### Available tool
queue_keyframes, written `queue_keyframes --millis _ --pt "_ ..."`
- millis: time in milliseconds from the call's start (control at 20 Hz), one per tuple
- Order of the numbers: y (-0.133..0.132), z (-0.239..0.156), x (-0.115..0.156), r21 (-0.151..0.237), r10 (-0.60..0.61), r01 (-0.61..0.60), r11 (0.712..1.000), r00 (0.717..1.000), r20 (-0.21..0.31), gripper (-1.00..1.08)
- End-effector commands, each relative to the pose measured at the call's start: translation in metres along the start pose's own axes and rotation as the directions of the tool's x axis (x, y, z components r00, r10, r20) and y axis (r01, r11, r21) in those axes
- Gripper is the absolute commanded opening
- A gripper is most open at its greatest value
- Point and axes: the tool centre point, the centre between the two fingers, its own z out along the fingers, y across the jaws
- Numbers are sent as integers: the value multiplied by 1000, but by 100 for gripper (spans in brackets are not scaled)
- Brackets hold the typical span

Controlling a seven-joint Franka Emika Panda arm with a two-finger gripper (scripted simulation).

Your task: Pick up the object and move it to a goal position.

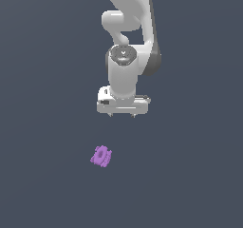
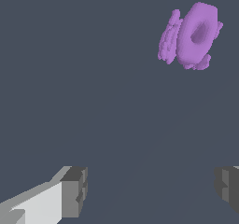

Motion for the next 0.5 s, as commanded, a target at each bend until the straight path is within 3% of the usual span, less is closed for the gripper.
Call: queue_keyframes --millis 0,450 --pt "-1 -1 0 -1 -6 6 1000 1000 -1 100" --pt "-19 -11 3 -14 -83 83 996 996 -16 100"
